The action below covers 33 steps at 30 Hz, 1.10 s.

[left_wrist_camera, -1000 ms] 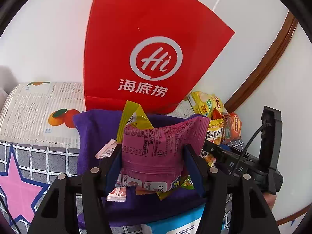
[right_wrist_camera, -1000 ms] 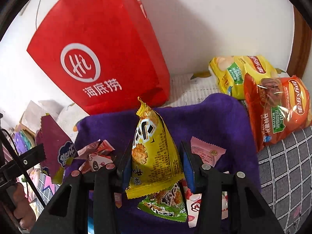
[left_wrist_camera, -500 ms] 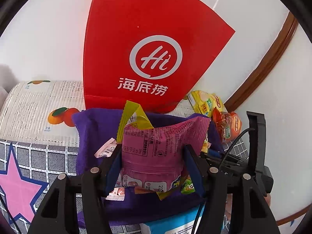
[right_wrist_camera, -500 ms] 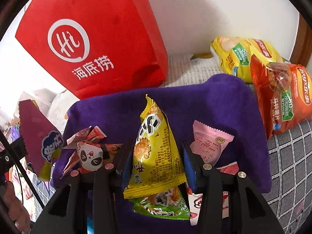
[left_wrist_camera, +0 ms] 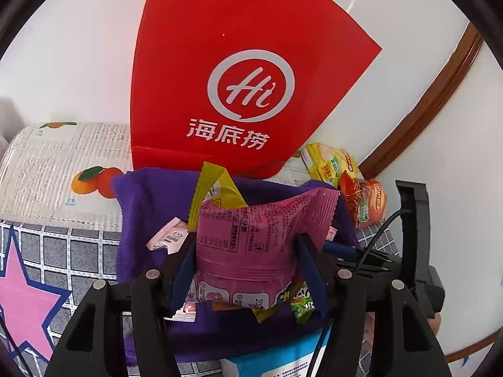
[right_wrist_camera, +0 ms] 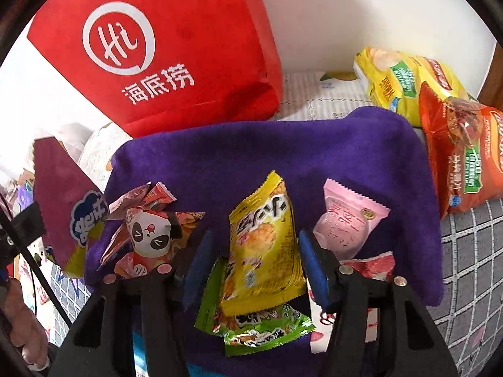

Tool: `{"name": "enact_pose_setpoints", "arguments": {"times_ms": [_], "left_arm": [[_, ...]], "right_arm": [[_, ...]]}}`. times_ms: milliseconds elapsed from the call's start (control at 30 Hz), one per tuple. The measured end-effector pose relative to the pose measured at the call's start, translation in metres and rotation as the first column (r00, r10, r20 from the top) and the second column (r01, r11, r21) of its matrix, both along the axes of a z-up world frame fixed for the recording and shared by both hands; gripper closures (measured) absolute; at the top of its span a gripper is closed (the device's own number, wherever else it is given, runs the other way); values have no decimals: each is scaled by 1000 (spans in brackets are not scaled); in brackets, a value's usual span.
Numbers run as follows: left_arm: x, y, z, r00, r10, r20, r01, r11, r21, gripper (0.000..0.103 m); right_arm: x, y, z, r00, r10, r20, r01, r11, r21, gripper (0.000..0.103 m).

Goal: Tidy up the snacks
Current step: 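Open the right tool dropping the chip bag while the left tool drops the pink bag onto the towel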

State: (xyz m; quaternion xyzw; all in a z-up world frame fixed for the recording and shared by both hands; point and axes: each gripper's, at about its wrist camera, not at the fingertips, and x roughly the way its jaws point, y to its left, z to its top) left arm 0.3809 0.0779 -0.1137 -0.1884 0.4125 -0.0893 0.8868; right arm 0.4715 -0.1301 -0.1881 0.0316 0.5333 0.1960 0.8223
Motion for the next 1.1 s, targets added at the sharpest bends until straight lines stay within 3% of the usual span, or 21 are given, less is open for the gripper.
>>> {"name": "enact_pose_setpoints", "arguments": {"times_ms": [267,500,1100], "left_arm": [[-1,-7,-2,1000,-29,-5,29,999,-22,43],[3,-1,-14,998,19,-65,-20,1000,-13,43],[12,0,-25,993,41,-107,-38,999,25,42]], "right_arm": [[-17,-16,40,995,-6,103,2,999,43,42],[-27,-31,66,982,-39,183,33,999,37,42],[-28,-30,72,984,-31,175,27,999,27,41]]}}
